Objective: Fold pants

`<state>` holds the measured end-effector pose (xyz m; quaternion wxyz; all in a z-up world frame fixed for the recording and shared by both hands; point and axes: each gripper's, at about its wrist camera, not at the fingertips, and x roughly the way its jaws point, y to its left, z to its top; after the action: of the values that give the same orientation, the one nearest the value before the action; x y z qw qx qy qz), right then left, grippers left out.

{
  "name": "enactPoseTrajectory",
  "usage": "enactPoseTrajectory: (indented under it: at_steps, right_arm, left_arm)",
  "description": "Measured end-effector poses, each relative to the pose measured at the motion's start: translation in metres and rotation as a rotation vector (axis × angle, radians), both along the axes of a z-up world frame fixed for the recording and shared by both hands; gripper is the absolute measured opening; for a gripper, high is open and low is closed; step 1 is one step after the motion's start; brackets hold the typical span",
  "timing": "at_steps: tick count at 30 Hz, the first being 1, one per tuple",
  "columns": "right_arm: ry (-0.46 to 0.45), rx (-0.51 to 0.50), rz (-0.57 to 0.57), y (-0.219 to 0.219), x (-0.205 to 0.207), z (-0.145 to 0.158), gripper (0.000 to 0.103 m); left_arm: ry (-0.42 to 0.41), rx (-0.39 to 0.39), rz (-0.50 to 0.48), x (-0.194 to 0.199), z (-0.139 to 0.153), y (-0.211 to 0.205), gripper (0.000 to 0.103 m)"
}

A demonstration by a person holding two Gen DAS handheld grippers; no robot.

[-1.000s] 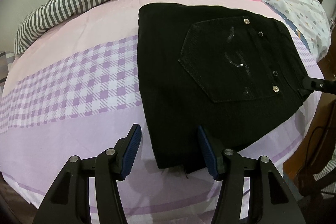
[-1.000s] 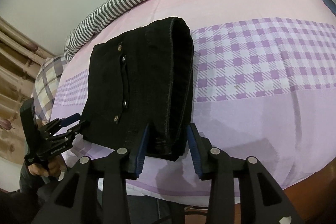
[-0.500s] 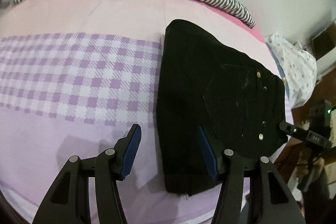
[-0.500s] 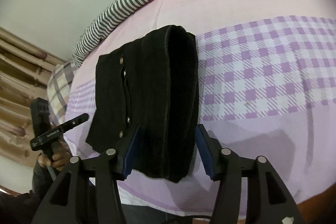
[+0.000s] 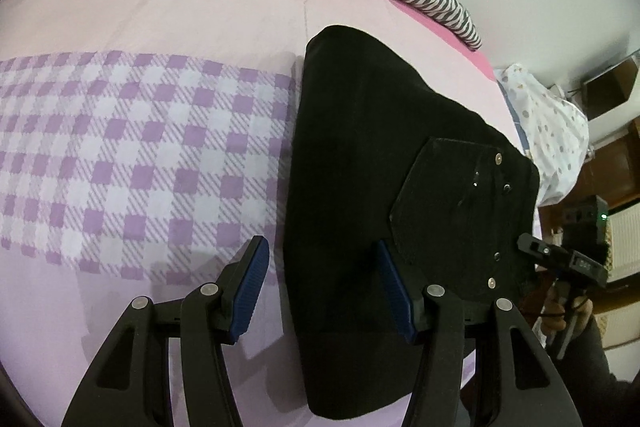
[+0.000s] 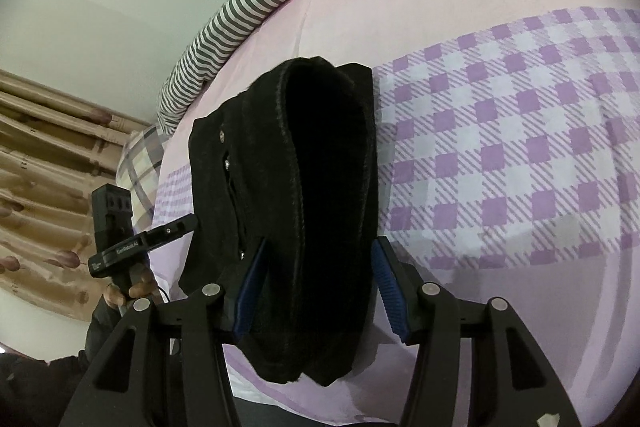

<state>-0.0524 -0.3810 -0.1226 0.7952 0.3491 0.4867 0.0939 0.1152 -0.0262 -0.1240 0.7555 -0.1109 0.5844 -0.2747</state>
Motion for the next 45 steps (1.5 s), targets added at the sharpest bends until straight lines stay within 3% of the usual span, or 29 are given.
enactPoseTrajectory:
  at_steps: [10,18,25,31,39,43,45]
  right_arm:
    - [-0.008,0.143,0.022,-0.011,0.012,-0.012,0.052]
    - [-0.015,0.182,0.057,-0.005,0.028,-0.015,0.052]
    - [-0.02,0.17,0.062,0.002,0.026,-0.015,0.052]
    - [-0.022,0.164,0.056,0.002,0.025,-0.014,0.052]
    - [-0.019,0.164,0.054,0.006,0.03,-0.013,0.052]
    - [-0.014,0.133,0.027,0.008,0.029,-0.013,0.043]
    - [-0.022,0.083,0.013,0.013,0.025,-0.009,0.04]
  left_arm:
    - [-0.041,-0.025,-0.076,0.017,-0.003,-0.018,0.063]
    - [-0.005,-0.126,-0.072,0.034,-0.008,-0.013,0.064]
    - [-0.029,-0.115,-0.069,0.035,-0.007,-0.021,0.063]
    - [-0.002,-0.128,-0.04,0.028,-0.011,-0.01,0.051]
    - [0.008,-0.139,-0.085,0.019,-0.011,-0.007,0.051]
    - [0.009,-0.143,-0.064,0.021,-0.01,-0.008,0.051]
    - [-0.016,-0.13,-0.039,0.016,-0.009,-0.009,0.046]
